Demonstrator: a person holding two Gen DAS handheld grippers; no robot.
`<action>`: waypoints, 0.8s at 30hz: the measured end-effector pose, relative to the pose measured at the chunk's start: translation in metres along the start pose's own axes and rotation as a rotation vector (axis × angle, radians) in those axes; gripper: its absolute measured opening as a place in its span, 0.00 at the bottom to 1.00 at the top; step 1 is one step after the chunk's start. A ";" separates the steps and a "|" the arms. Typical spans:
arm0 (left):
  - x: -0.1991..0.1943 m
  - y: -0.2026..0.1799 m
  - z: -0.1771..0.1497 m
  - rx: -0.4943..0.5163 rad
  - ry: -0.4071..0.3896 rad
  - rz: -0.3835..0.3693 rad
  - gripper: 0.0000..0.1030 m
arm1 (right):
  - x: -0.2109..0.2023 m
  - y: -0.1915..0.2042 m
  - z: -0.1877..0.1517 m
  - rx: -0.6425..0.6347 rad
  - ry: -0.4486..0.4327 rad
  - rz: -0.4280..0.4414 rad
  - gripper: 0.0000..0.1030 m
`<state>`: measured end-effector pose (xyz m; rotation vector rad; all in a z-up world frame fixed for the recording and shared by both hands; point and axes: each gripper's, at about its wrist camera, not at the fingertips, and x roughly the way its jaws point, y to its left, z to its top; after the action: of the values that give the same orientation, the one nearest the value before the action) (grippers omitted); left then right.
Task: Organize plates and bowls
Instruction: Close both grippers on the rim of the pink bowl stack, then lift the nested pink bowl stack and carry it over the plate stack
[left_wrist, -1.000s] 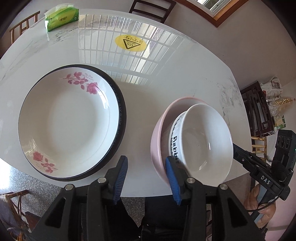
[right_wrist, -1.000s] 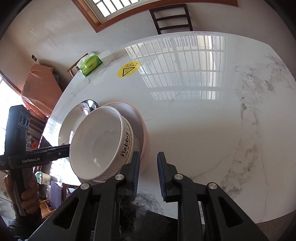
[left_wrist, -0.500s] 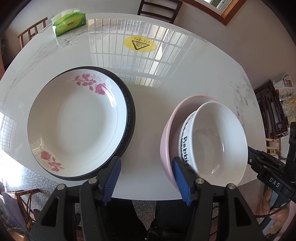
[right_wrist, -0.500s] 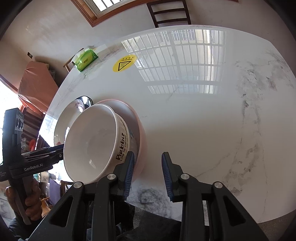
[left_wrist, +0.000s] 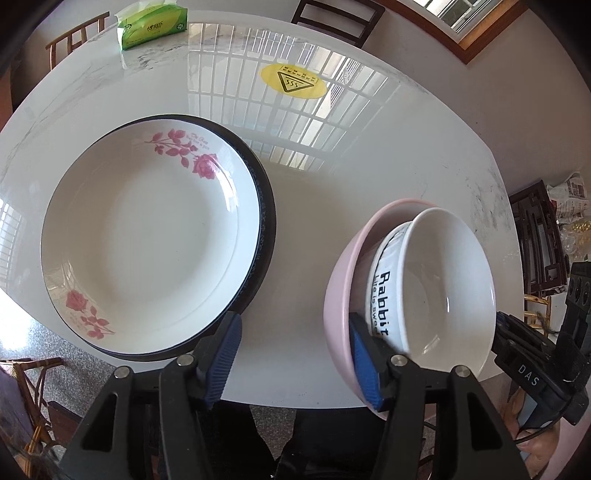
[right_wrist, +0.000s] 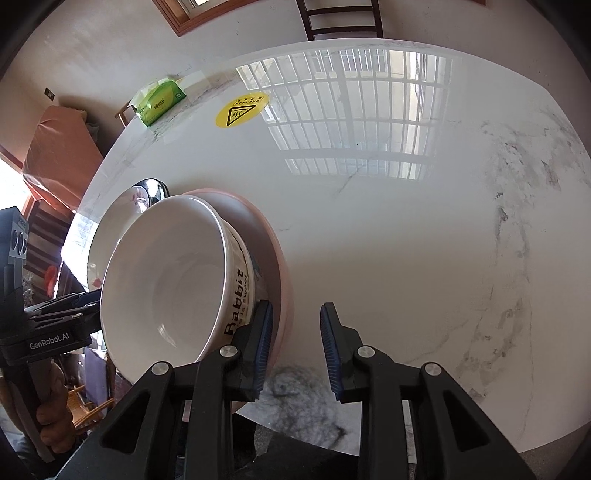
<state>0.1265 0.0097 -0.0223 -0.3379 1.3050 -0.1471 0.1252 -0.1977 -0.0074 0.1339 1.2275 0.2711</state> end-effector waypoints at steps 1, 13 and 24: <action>-0.001 -0.001 0.001 0.002 0.001 -0.037 0.39 | -0.001 0.000 -0.001 0.000 -0.004 0.000 0.25; -0.010 -0.029 -0.016 0.076 -0.096 0.019 0.10 | -0.005 0.005 -0.006 -0.019 -0.060 0.021 0.12; -0.021 -0.039 -0.024 0.103 -0.146 0.049 0.10 | -0.004 -0.004 -0.012 0.038 -0.072 0.077 0.12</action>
<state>0.1011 -0.0250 0.0043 -0.2248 1.1554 -0.1454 0.1132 -0.2033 -0.0093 0.2227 1.1574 0.3078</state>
